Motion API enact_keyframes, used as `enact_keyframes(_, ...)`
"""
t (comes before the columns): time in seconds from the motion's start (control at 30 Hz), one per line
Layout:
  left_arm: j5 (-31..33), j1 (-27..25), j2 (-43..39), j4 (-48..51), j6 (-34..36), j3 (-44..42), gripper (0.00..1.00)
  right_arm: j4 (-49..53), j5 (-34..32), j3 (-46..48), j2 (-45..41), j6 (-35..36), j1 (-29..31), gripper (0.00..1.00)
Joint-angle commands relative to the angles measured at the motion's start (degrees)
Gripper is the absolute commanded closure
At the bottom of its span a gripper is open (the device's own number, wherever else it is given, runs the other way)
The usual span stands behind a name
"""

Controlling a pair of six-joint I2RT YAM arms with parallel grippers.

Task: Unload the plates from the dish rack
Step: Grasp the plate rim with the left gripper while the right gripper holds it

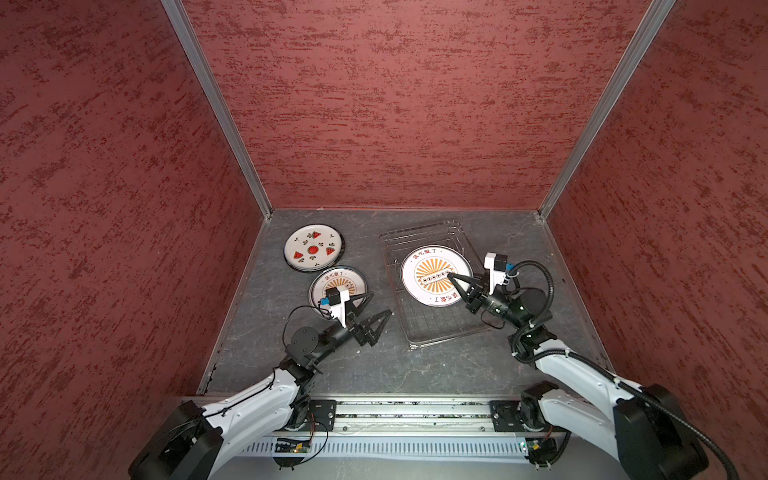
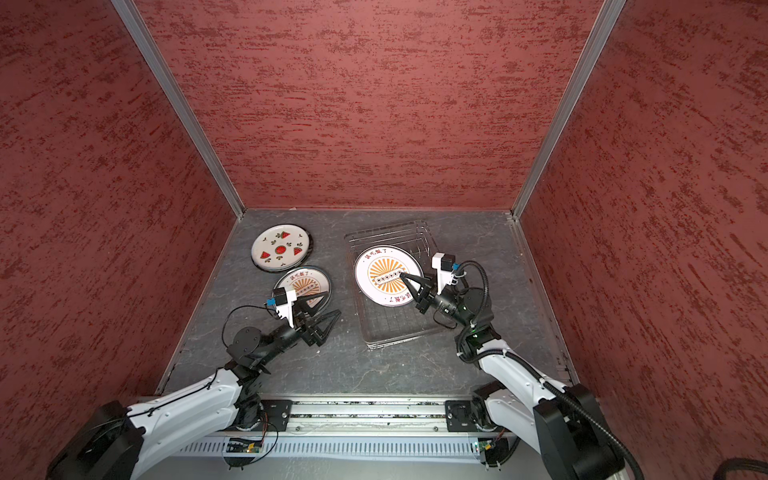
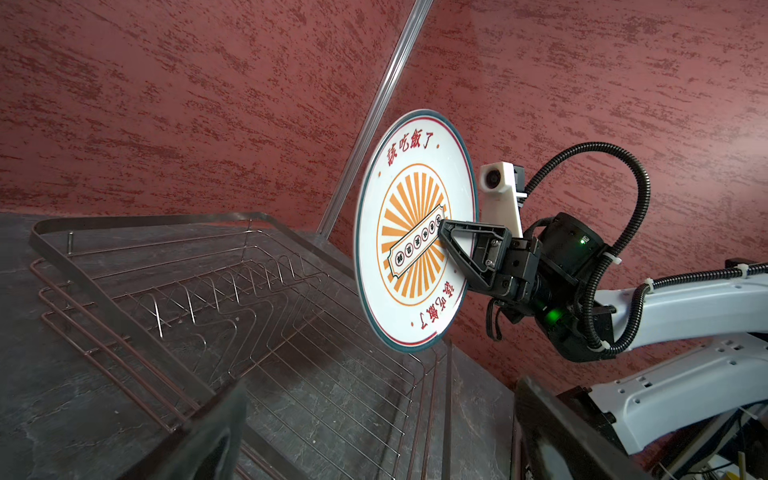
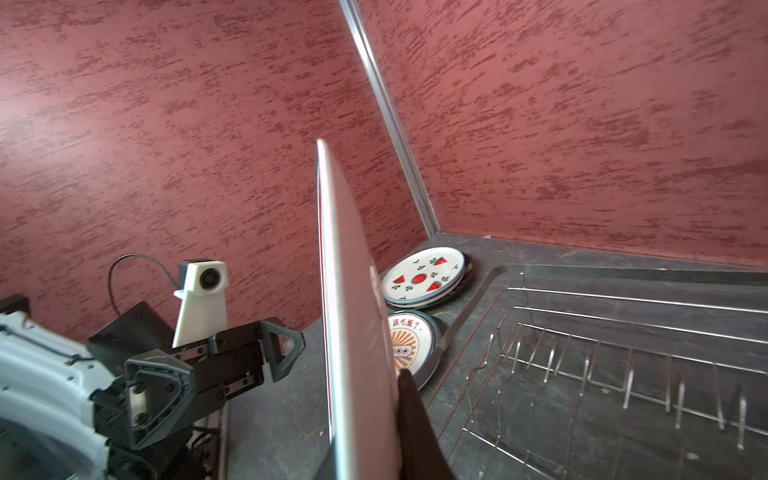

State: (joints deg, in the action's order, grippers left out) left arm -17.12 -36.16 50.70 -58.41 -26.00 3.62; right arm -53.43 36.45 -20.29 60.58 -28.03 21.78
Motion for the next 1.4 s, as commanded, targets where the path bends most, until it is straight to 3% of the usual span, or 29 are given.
enact_keyframes(0.0,-2.7,0.5,4.1,-5.6,1.3,1.7,0.0,-8.1,6.2,-3.2,1.4,-1.7,0.8,0.95)
enact_keyframes(0.23,-4.2,0.0,14.4,-19.5,1.5,2.1,0.02,-9.0,10.7,-5.3,6.3,-1.3,2.4,0.95)
enact_keyframes(0.43,-4.4,0.0,17.6,-20.2,2.3,4.7,0.02,-11.1,14.4,-6.4,9.7,-1.4,3.3,0.95)
enact_keyframes(0.57,-5.2,-0.1,18.9,-22.2,2.4,5.1,0.09,-11.5,14.9,-6.8,11.3,-1.7,3.5,0.95)
enact_keyframes(0.67,-6.0,-0.2,19.9,-22.4,2.2,5.6,0.19,-12.8,15.7,-7.0,12.6,-2.4,3.6,0.95)
enact_keyframes(0.8,-7.6,-0.1,21.1,-22.4,1.5,6.3,0.49,-13.2,15.7,-7.2,13.5,-2.3,3.5,0.95)
enact_keyframes(1.17,-8.5,-0.2,20.4,-20.1,1.2,7.0,0.83,-12.6,14.9,-7.5,13.8,-2.0,3.7,0.95)
enact_keyframes(1.37,-7.9,-0.2,19.3,-17.3,0.6,7.5,0.89,-10.1,13.6,-7.6,13.5,-0.1,3.9,0.94)
